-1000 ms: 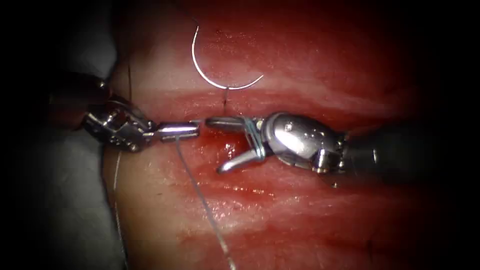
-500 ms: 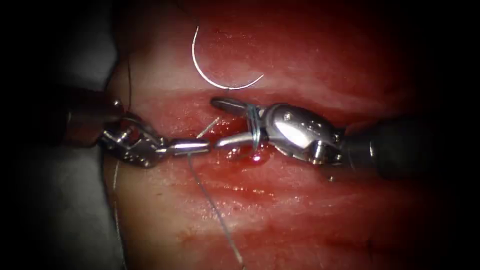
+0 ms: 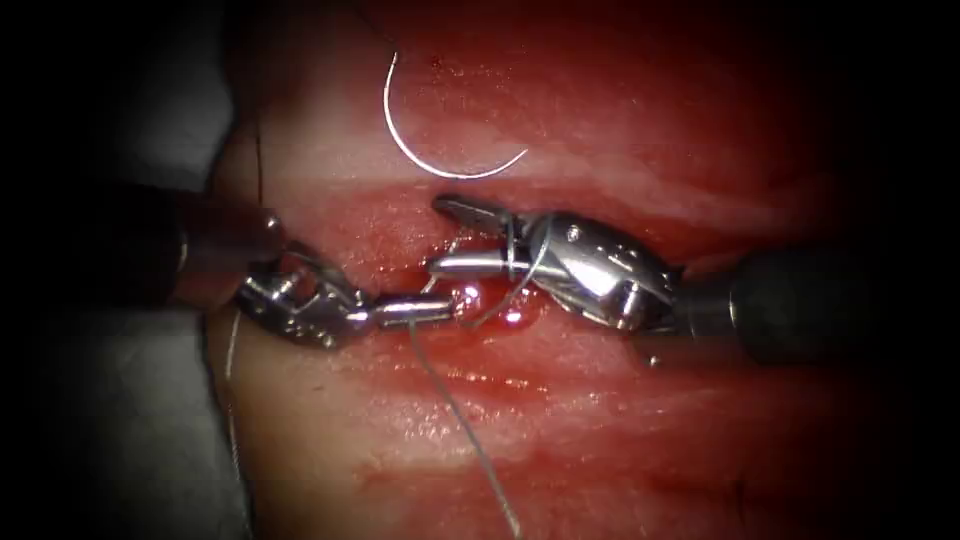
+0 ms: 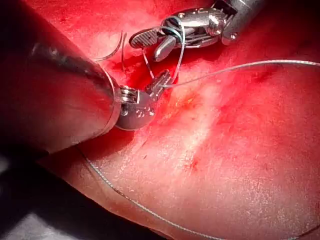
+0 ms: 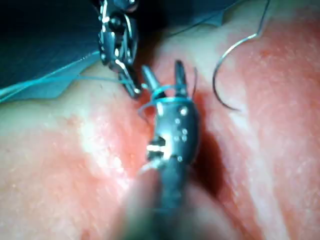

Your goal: Wound Closure

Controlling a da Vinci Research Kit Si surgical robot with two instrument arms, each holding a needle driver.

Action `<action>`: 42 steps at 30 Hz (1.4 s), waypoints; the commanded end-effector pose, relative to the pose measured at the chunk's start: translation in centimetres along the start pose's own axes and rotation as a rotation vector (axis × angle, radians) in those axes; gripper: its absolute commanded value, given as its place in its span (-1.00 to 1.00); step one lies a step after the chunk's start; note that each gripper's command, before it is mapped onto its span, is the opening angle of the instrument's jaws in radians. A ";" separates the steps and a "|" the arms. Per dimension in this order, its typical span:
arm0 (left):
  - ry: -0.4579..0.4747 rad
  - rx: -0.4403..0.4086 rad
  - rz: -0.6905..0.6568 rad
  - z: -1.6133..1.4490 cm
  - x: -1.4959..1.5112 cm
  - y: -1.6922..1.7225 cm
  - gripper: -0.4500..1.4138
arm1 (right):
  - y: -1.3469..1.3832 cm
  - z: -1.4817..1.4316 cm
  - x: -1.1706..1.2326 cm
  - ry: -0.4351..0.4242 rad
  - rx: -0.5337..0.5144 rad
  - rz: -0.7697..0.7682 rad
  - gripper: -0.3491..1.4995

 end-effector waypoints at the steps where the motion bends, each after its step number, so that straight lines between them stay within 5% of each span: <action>1: 0.002 -0.002 -0.010 0.07 0.01 0.10 -1.00 | -0.01 -0.03 -0.11 -0.021 -0.012 0.005 -0.36; 13: 0.009 -0.007 -0.023 0.24 -0.02 0.04 -1.00 | 0.16 -0.22 -0.21 -0.070 -0.092 0.027 -0.42; 42: 0.013 -0.019 -0.071 0.25 -0.24 0.07 -1.00 | 0.19 0.17 -0.32 -0.136 -0.289 -0.068 -0.03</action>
